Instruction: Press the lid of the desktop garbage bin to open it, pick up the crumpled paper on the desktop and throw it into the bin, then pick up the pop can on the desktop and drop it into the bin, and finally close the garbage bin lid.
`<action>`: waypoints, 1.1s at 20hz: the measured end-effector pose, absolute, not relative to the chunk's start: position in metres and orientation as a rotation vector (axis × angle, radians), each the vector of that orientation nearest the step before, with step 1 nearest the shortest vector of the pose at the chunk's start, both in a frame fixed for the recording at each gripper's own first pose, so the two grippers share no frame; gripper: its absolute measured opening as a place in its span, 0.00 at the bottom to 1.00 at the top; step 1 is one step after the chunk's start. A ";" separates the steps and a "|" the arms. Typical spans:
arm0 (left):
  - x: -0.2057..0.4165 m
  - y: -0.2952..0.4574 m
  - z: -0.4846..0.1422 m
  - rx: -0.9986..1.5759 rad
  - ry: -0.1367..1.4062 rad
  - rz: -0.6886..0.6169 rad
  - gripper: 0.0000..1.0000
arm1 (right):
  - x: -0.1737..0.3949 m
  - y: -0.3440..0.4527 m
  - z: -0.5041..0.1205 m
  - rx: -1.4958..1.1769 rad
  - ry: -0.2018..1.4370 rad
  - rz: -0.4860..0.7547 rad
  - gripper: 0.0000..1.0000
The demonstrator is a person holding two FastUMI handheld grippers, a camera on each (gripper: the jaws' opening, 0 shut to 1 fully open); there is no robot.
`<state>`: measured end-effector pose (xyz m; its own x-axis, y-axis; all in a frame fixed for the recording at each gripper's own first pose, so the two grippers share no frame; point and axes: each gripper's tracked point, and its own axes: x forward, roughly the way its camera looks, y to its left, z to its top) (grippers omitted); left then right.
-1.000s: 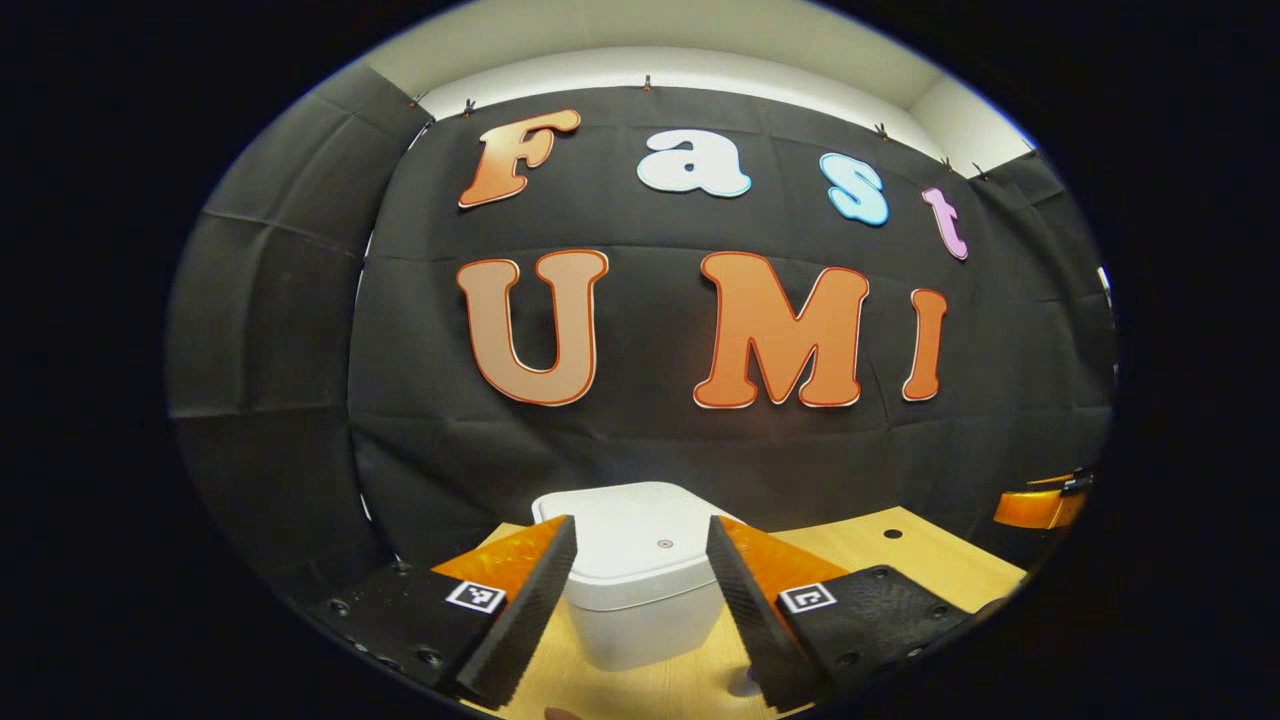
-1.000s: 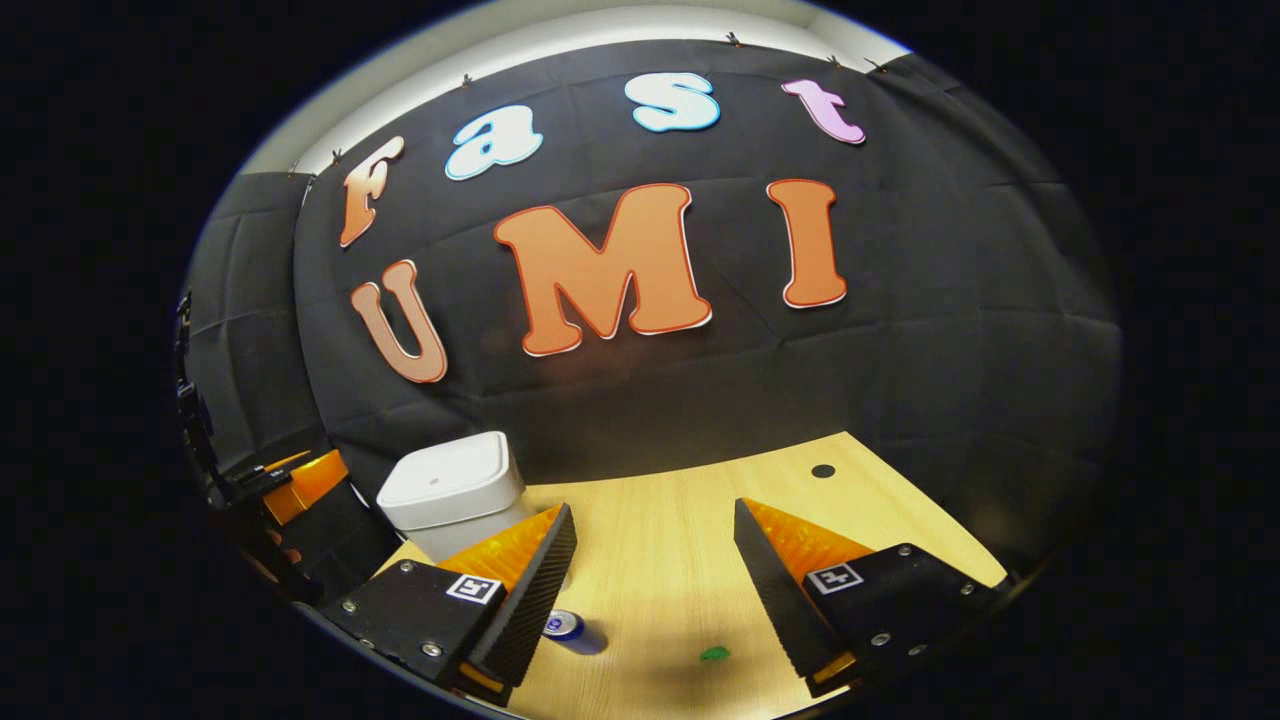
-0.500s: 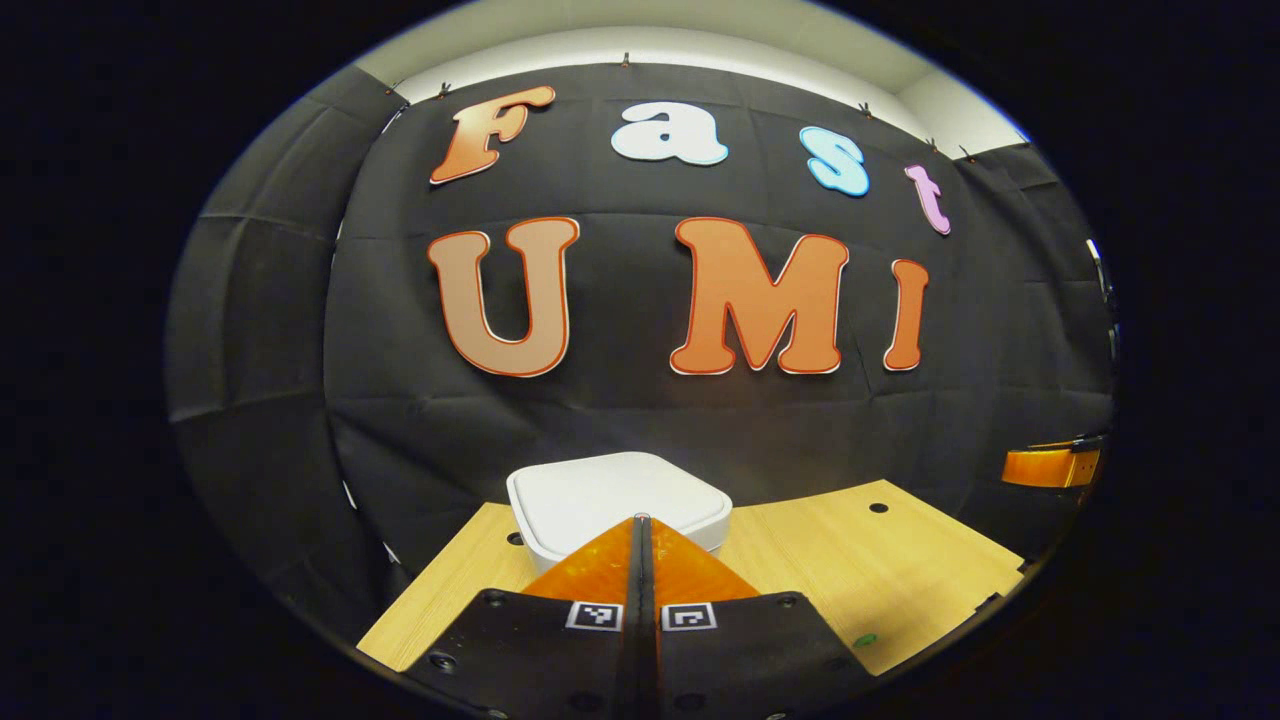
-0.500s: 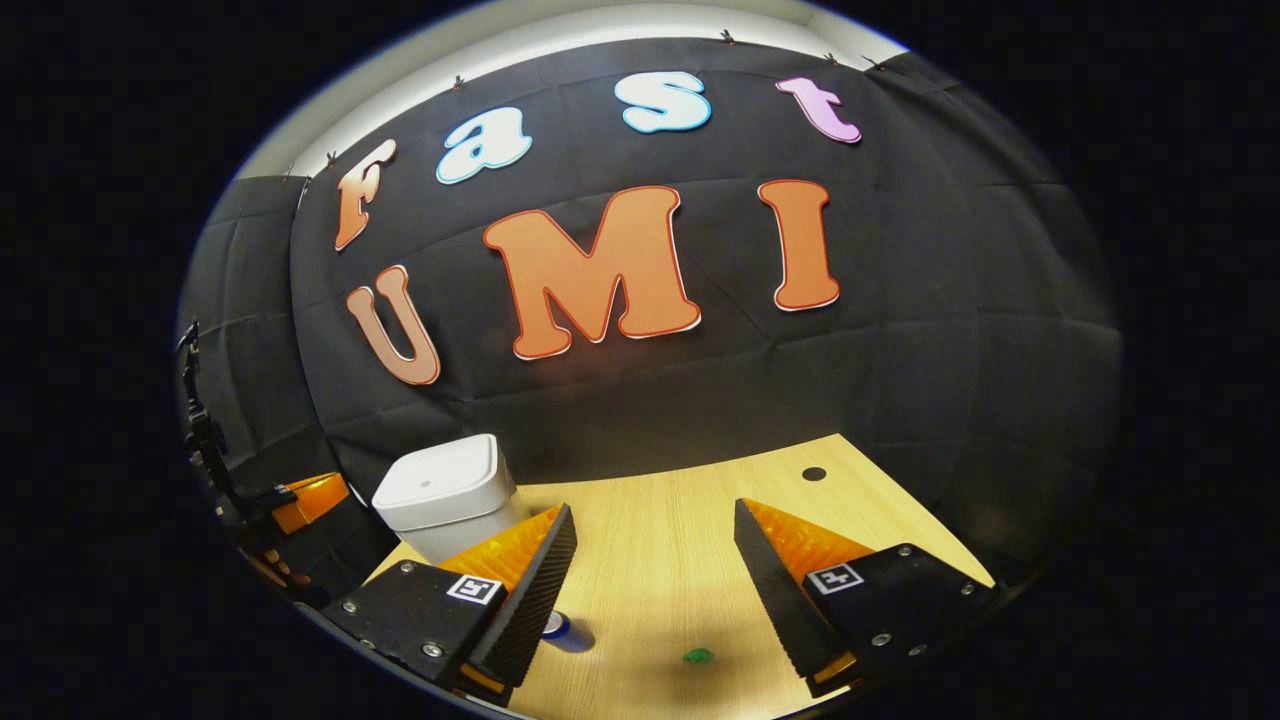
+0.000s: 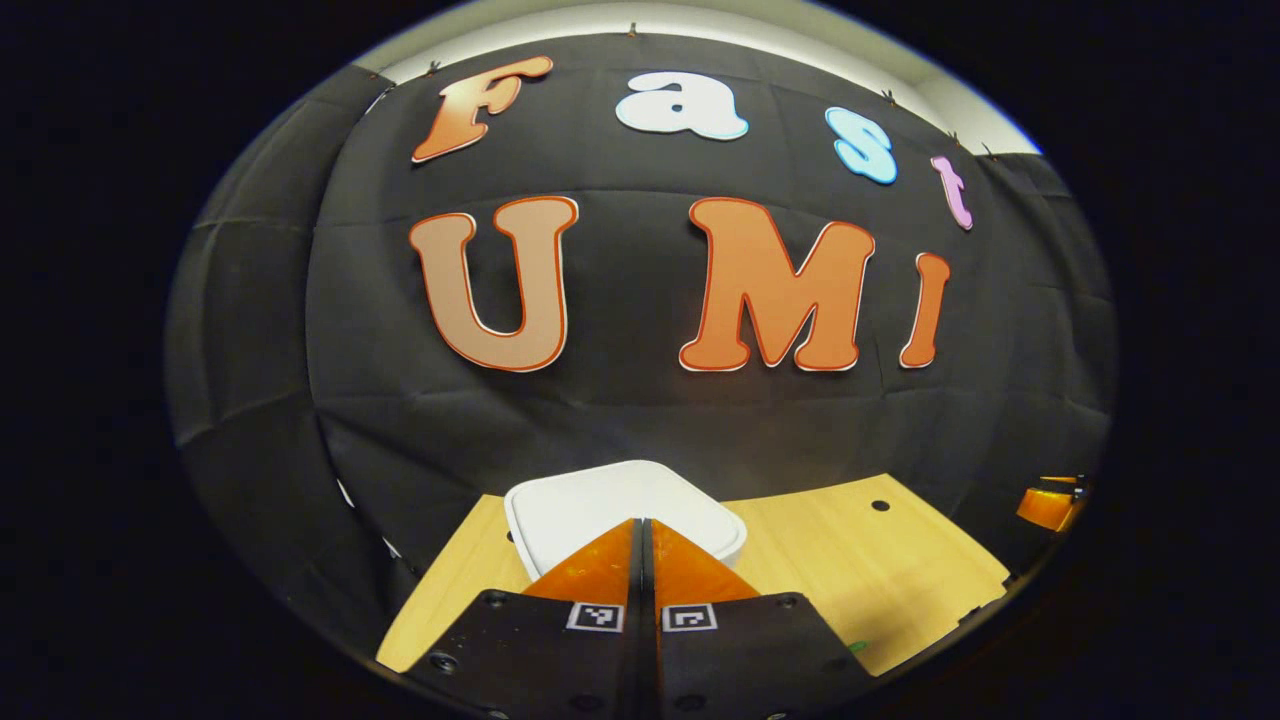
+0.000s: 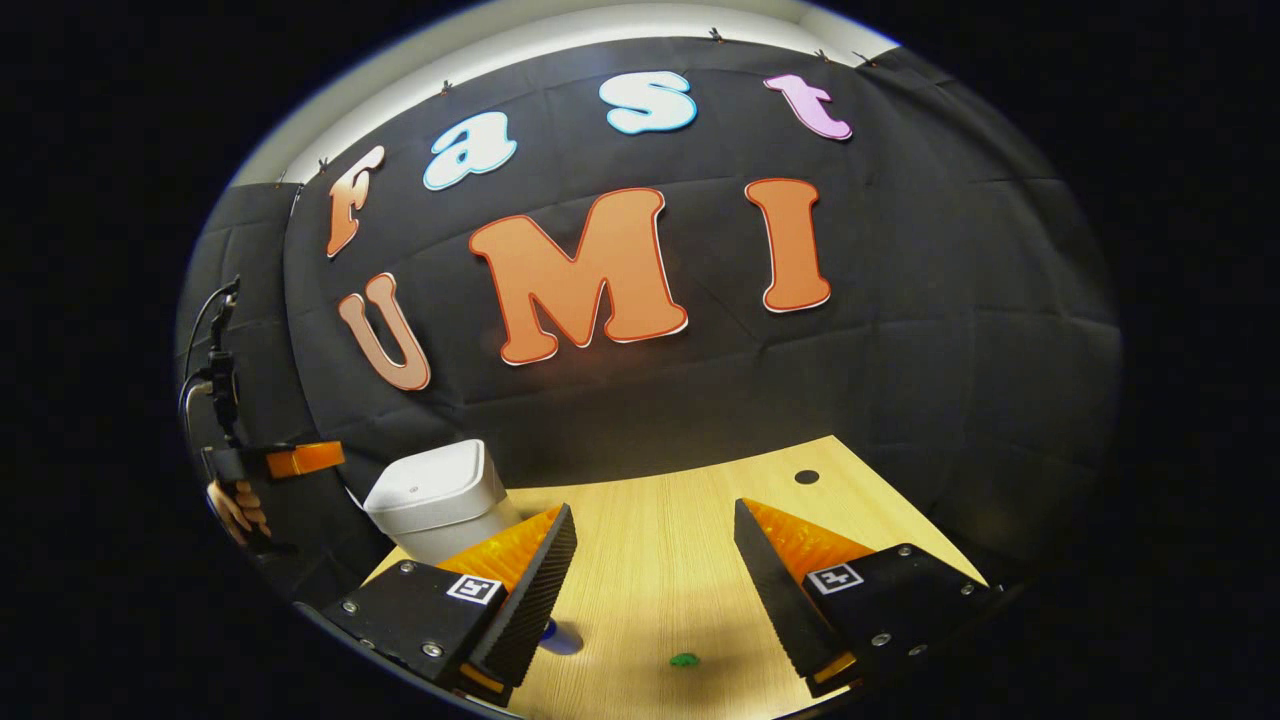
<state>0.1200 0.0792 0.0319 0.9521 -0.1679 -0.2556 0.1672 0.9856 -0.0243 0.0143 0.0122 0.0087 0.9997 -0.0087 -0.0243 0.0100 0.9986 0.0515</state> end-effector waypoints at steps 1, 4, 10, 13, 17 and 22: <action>0.131 0.078 0.026 0.016 0.290 -0.179 0.00 | 0.016 0.011 0.007 0.052 0.026 -0.009 0.95; 0.157 0.069 0.004 0.001 0.407 -0.215 0.00 | 0.021 0.008 0.002 0.067 0.039 -0.011 0.95; 0.176 0.059 -0.054 -0.064 0.571 -0.235 0.00 | 0.026 -0.007 -0.005 0.100 0.055 -0.048 0.95; 0.177 0.056 -0.067 -0.076 0.599 -0.241 0.00 | 0.027 -0.009 -0.008 0.075 0.065 -0.051 0.95; 0.175 0.061 -0.081 -0.079 0.630 -0.202 0.00 | 0.030 -0.005 -0.008 0.079 0.078 -0.033 0.95; 0.173 0.059 -0.084 -0.054 0.603 -0.226 0.00 | 0.034 -0.001 -0.021 0.079 0.112 -0.021 0.95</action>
